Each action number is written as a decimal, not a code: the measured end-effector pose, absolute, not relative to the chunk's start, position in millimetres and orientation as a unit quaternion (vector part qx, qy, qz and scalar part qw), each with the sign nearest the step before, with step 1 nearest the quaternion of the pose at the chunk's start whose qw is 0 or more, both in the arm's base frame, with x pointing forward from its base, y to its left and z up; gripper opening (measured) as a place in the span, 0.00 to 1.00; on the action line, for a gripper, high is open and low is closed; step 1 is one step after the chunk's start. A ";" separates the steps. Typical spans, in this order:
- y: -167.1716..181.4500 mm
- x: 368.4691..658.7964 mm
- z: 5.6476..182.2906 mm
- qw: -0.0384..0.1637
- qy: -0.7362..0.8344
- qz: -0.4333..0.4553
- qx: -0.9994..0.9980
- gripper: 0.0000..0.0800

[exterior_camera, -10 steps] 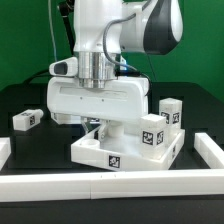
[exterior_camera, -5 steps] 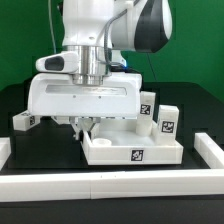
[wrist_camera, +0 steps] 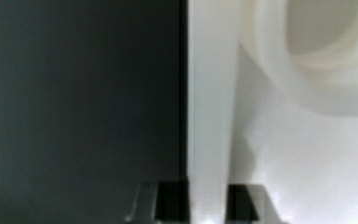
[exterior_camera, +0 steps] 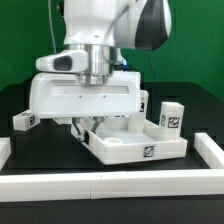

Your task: Assemble square table

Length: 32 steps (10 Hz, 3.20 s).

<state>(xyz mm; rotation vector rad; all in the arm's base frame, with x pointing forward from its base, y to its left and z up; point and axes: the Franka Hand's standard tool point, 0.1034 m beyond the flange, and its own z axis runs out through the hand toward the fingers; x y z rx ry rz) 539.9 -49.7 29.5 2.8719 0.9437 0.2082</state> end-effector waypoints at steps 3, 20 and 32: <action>-51.7 543.6 28.9 0.067 0.407 0.059 0.909 0.06; 60.8 634.3 21.4 0.087 0.686 0.066 0.719 0.08; 60.9 605.4 18.3 0.066 0.695 0.033 0.715 0.81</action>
Offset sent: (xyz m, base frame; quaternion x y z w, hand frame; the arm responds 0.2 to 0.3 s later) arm 0.0000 0.0000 0.0000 0.0000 0.0000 -0.1296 0.9916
